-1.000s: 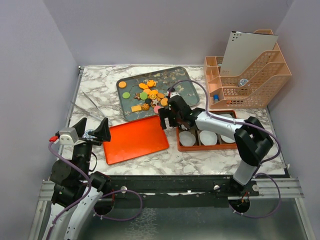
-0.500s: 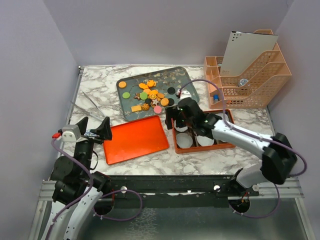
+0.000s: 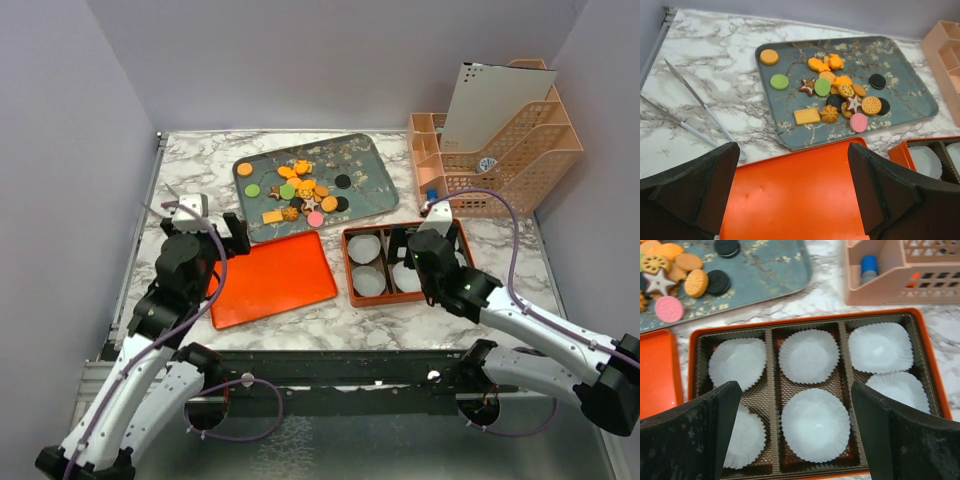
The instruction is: Pack the cookies
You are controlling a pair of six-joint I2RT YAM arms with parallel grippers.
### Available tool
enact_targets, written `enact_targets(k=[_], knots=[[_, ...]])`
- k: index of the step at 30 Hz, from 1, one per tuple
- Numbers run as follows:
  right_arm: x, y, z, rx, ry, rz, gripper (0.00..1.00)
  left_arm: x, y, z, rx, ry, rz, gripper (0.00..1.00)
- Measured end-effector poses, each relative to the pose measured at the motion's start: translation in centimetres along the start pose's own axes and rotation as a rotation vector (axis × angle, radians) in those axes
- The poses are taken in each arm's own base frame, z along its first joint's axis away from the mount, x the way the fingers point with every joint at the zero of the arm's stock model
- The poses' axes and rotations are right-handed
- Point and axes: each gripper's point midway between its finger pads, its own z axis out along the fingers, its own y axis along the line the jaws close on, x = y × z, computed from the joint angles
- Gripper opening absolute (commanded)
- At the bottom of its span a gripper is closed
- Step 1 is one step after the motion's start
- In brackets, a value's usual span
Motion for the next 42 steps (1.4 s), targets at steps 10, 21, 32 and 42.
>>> enact_targets(k=[10, 21, 32, 42], knots=[[0.1, -5.7, -1.6, 0.165, -0.121, 0.083, 1.00, 3.8, 1.0, 5.6, -0.200, 0.222, -0.030, 0.99], [0.1, -8.7, -3.4, 0.211, -0.248, 0.206, 1.00, 6.1, 11.2, 10.4, -0.561, 0.318, -0.210, 0.99], [-0.2, -9.1, -3.4, 0.245, -0.267, 0.222, 1.00, 11.6, 17.2, 14.0, -0.807, 0.449, -0.361, 0.99], [-0.1, -9.1, -3.3, 0.252, -0.267, 0.223, 1.00, 14.1, 20.0, 17.3, -0.930, 0.496, -0.360, 0.99]])
